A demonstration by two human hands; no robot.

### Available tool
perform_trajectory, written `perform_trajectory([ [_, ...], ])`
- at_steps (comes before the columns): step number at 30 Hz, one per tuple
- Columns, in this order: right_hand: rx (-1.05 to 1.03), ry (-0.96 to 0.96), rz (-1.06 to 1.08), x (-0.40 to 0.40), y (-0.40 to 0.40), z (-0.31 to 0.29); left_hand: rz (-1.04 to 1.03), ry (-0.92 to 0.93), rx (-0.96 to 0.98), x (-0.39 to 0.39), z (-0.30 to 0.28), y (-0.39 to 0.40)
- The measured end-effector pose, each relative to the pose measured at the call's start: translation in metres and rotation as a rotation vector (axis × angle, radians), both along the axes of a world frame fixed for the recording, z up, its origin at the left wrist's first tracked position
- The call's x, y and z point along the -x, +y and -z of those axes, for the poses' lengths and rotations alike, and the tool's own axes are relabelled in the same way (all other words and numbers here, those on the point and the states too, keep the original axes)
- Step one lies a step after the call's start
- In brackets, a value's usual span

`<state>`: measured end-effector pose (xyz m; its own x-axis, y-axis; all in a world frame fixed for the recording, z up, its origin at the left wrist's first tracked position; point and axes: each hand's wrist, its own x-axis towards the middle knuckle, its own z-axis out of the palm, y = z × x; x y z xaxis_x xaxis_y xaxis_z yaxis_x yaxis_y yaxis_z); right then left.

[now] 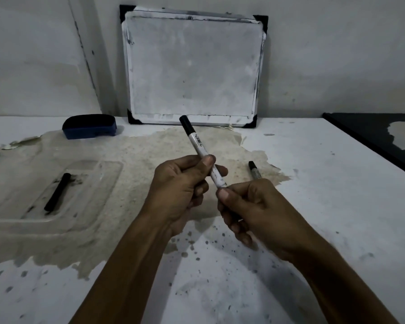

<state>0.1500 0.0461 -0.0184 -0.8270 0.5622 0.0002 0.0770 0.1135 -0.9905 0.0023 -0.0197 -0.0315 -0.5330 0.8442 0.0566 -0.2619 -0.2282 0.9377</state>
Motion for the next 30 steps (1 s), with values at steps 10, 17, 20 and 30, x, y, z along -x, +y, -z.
perform_trajectory([
  [10, -0.907, -0.433, 0.426, 0.0, -0.004, 0.017, -0.41, 0.127, 0.163, 0.009, 0.008, -0.006],
  [17, -0.989, -0.599, 0.472, -0.008, -0.006, 0.021, -0.468, 0.486, 0.378, 0.004, 0.019, -0.004],
  [20, -0.967, -0.611, 0.453, -0.009, -0.007, 0.021, -0.496, 0.535, 0.373, 0.003, 0.019, -0.004],
  [30, -0.923, -0.547, 0.466, -0.01, -0.006, 0.023, -0.467, 0.488, 0.363, 0.004, 0.016, -0.008],
])
